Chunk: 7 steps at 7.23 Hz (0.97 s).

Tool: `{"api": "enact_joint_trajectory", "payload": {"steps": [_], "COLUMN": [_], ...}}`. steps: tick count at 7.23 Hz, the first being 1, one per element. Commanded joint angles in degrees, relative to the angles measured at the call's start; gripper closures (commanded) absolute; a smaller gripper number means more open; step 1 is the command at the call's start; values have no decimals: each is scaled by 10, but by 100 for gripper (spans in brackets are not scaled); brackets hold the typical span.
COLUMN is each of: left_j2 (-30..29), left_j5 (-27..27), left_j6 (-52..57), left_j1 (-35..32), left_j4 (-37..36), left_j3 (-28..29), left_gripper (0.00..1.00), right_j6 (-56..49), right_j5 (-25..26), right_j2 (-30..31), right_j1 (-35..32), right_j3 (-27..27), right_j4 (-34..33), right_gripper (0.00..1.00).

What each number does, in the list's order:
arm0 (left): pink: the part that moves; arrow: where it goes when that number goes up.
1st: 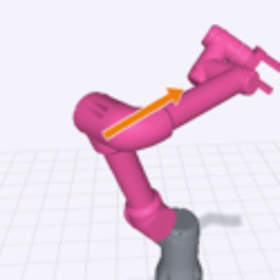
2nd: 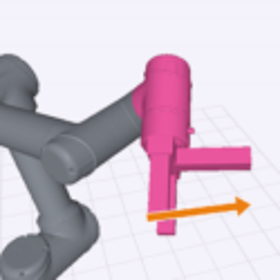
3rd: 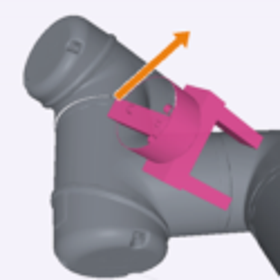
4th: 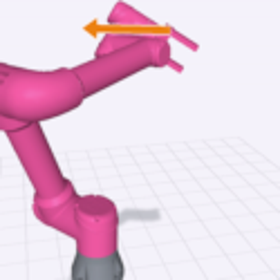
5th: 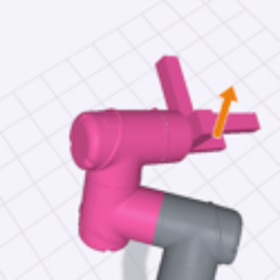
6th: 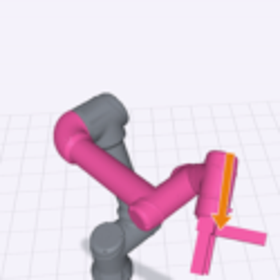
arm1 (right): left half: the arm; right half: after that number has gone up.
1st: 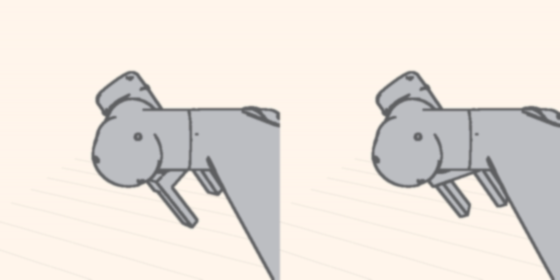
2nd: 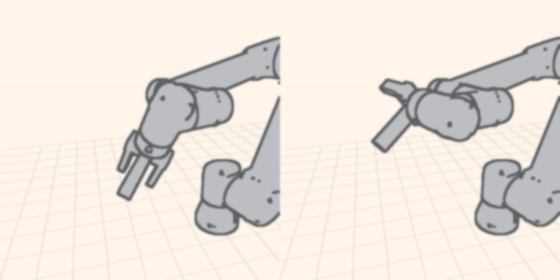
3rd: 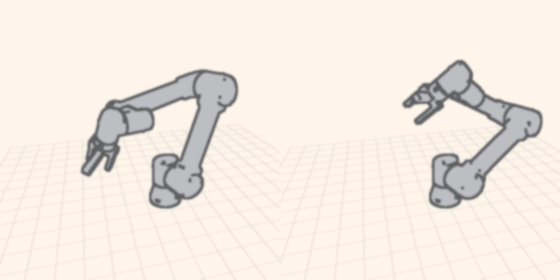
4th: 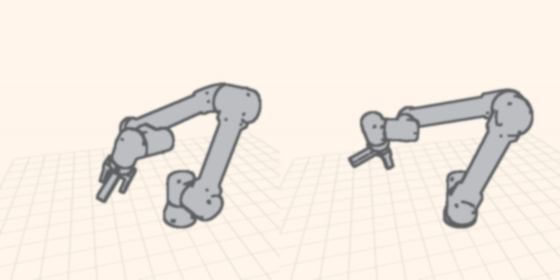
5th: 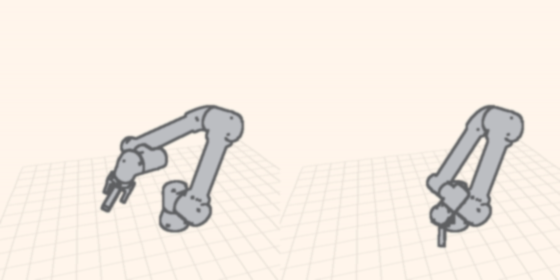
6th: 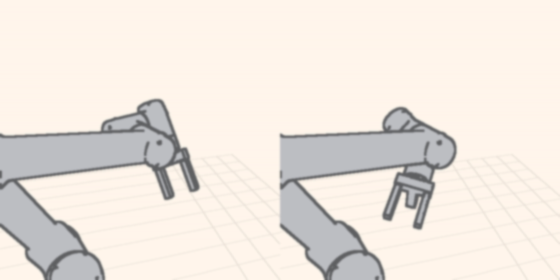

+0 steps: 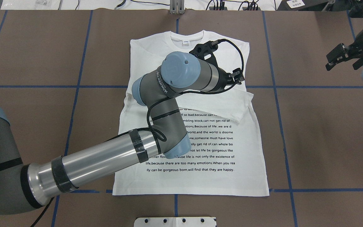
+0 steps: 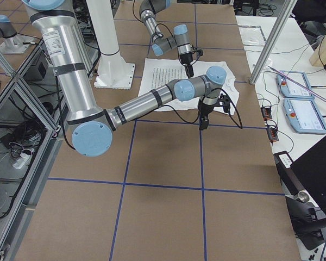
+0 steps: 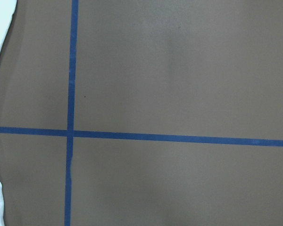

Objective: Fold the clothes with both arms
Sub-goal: 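Lay the sleeve across the shirt body toward the right side and release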

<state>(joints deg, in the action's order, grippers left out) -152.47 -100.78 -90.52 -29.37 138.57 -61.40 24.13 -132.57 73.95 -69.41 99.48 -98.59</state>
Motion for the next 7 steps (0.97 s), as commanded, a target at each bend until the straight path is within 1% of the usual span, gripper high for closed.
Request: {"api": "enact_joint_trajectory", "payload": {"steps": [1, 2, 3, 4, 5, 6, 7], "left_j2": [20, 63, 105, 157, 218, 263, 306], "left_j5": [-2, -17, -33, -33, -34, -34, -34], "left_j6": [18, 33, 60, 95, 134, 177, 210], "left_j1": [-2, -3, -8, -8, -12, -20, -28], "left_j4": [-9, -28, -89, -147, -202, -262, -309], "left_j3": [-11, -53, -117, -195, -289, -373, -447], "left_gripper": [0, 0, 0, 0, 0, 0, 0], "right_j6": [9, 54, 122, 226, 325, 352, 378], "right_j5": [-11, -8, 3, 37, 79, 110, 134], "right_j2": [1, 10, 42, 66, 95, 125, 162], "right_j1": [1, 11, 39, 85, 144, 189, 233], "right_j3": [16, 39, 57, 68, 89, 119, 153], "right_j4": [4, 22, 89, 185, 246, 261, 261], "right_gripper": [0, 0, 0, 0, 0, 0, 0]}}
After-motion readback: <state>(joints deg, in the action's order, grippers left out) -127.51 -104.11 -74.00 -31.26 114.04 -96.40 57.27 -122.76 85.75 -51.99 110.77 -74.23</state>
